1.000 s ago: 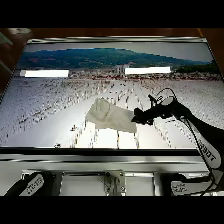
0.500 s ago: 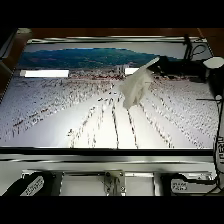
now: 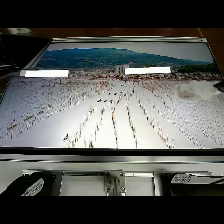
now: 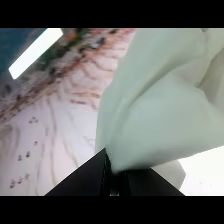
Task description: Fold the shirts.
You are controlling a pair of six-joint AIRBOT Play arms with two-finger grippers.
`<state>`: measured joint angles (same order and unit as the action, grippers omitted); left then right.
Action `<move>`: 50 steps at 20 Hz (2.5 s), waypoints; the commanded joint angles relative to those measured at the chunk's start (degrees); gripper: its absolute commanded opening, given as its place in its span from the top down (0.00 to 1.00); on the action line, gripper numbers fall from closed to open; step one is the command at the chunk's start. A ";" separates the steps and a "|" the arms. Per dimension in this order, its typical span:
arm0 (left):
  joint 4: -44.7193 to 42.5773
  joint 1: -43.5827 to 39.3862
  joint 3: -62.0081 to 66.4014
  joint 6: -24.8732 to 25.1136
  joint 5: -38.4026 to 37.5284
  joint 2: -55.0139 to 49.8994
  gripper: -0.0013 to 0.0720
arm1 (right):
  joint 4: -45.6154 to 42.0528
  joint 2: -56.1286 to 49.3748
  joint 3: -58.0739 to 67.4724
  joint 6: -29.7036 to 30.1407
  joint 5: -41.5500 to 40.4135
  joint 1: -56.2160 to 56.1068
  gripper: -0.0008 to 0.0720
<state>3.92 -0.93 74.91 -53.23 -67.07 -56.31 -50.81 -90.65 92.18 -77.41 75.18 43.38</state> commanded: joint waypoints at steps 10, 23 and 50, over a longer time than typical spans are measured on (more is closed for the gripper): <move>-0.13 -4.11 -0.09 0.04 3.52 -0.22 0.94 | -21.03 -0.11 -21.70 -2.38 13.14 27.30 0.91; -0.15 -4.11 -0.09 0.04 3.61 -0.81 0.94 | -27.41 0.66 -29.22 -1.31 12.00 32.74 0.52; -89.50 -20.15 0.92 -42.03 -8.46 -17.70 0.12 | -35.98 16.57 -1.01 -14.14 16.50 -38.71 0.05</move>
<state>-75.59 -18.65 75.29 -90.13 -68.66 -73.01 -79.02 -69.73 90.96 -86.85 86.78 15.09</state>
